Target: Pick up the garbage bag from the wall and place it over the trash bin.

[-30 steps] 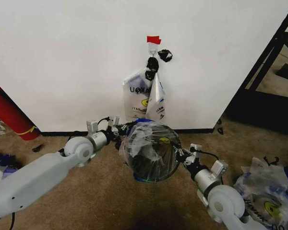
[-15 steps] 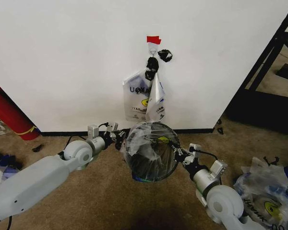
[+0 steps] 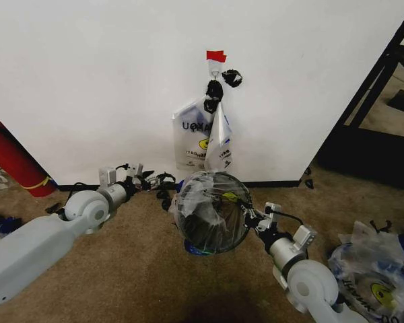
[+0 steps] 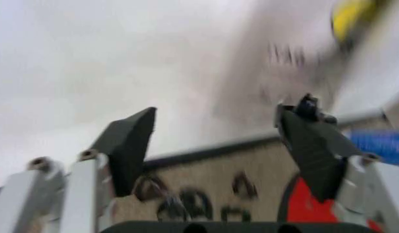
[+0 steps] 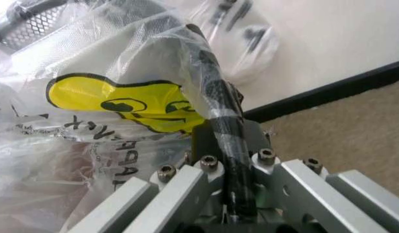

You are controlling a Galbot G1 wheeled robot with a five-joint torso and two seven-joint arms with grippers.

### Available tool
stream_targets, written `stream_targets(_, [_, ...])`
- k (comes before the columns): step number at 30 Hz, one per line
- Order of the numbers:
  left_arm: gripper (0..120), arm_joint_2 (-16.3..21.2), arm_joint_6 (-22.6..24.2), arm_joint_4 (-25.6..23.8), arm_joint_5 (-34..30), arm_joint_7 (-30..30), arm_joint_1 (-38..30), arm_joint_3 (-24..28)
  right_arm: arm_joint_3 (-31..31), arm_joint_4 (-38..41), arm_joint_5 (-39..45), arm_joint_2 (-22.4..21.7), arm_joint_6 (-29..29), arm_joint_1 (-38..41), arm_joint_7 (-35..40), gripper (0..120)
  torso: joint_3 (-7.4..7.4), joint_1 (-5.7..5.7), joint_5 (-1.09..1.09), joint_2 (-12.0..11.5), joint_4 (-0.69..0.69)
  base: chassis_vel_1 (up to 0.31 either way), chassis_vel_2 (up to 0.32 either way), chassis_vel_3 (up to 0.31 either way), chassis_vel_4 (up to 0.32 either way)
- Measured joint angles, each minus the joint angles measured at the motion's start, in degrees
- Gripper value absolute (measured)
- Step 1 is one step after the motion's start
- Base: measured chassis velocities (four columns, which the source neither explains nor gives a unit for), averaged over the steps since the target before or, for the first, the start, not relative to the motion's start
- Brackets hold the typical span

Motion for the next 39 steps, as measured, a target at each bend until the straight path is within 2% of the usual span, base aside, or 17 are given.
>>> stream_targets(2, [88, 0.37, 0.15, -5.76, -1.17, -4.74, 4.57, -5.02, 0.5, 0.0, -0.6, 0.77, 0.52, 0.06, 1.51, 0, 0.0, 0.0, 0.03, 0.0, 0.01, 0.0, 0.0, 0.0, 0.0])
stream_targets(4, [88, 1.1, 0.14, -9.76, -1.32, -6.44, 7.79, -7.26, 0.78, 0.0, -0.75, 1.27, 0.68, 0.1, 2.79, 0, 0.0, -0.01, 0.01, 0.0, 0.06, 0.0, 0.0, 0.0, 0.0])
stream_targets(5, [88, 1.1, 0.14, -9.76, -1.32, -6.44, 7.79, -7.26, 0.78, 0.0, -0.75, 1.27, 0.68, 0.1, 2.79, 0, 0.0, -0.01, 0.01, 0.0, 0.06, 0.0, 0.0, 0.0, 0.0])
stream_targets(6, [78, 1.6, 0.12, -14.61, -1.15, -8.59, 10.75, -8.4, 0.98, 0.13, -1.32, 1.86, 0.9, 0.04, 4.03, 0, 0.0, -0.01, 0.02, 0.0, 0.09, 0.0, 0.0, 0.0, 0.0])
stream_targets(7, [65, 0.08, 0.43, -20.83, -1.24, -13.36, 11.45, -7.37, 1.82, 0.66, -3.87, 2.95, 1.54, -0.97, 5.36, 0, -0.01, -0.01, 0.01, 0.0, -0.01, 0.0, 0.0, 0.0, 0.0])
stream_targets(10, [53, -1.47, 0.94, -25.4, -1.3, -15.99, 11.43, -6.96, 2.11, 0.9, -4.88, 3.55, 1.71, -1.38, 6.02, 0, 0.0, -0.01, 0.02, 0.0, -0.01, 0.0, 0.0, 0.0, 0.0])
stream_targets(11, [53, -1.47, 0.94, -25.4, -1.3, -15.99, 11.43, -6.96, 2.11, 0.9, -4.88, 3.55, 1.71, -1.38, 6.02, 0, 0.0, -0.01, 0.02, 0.0, -0.01, 0.0, 0.0, 0.0, 0.0])
stream_targets(13, [43, -2.15, 1.49, -29.5, -1.98, -16.77, 11.43, -6.79, 2.23, 1.19, -5.79, 3.8, 1.78, -1.49, 6.19, 0, -0.01, -0.01, 0.02, 0.0, 0.05, 0.0, 0.0, 0.0, 0.0])
stream_targets(16, [33, -2.65, 2.51, -33.0, -2.79, -17.26, 11.31, -5.7, 2.27, 1.42, -7.86, 3.96, 2.25, -1.54, 6.3, 0, -0.01, -0.01, 0.02, 0.0, 0.04, 0.0, 0.0, 0.0, 0.0])
stream_targets(18, [23, -3.42, 3.32, -33.78, -2.83, -17.31, 11.12, -4.25, 2.08, 1.64, -9.84, 4.2, 2.85, -1.68, 6.44, 0, -0.01, -0.01, 0.02, 0.0, 0.03, 0.0, 0.0, 0.0, 0.0])
stream_targets(19, [23, -3.42, 3.32, -33.78, -2.83, -17.31, 11.12, -4.25, 2.08, 1.64, -9.84, 4.2, 2.85, -1.68, 6.44, 0, -0.01, -0.01, 0.02, 0.0, 0.03, 0.0, 0.0, 0.0, 0.0])
stream_targets(25, [0, -6.61, 5.83, -32.45, -2.68, -18.82, 9.45, -1.26, 1.86, 1.9, -13.08, 4.58, 3.76, -2.27, 6.48, 0, 0.0, -0.01, 0.02, 0.0, 0.02, 0.0, 0.0, 0.0, 0.0])
stream_targets(34, [0, -10.93, 7.68, -30.11, -2.27, -21.25, 6.54, 3.91, 1.17, 1.37, -15.48, 5.63, 4.17, -1.92, 6.53, 0, 0.0, 0.0, 0.02, 0.0, 0.03, 0.0, 0.0, 0.0, 0.0])
stream_targets(39, [0, -13.68, 7.91, -27.26, 1.16, -23.05, 5.0, 9.57, 0.93, 0.83, -15.79, 6.17, 4.17, -1.75, 6.65, 0, 0.0, 0.0, 0.02, 0.0, 0.03, 0.0, 0.0, 0.0, 0.0])
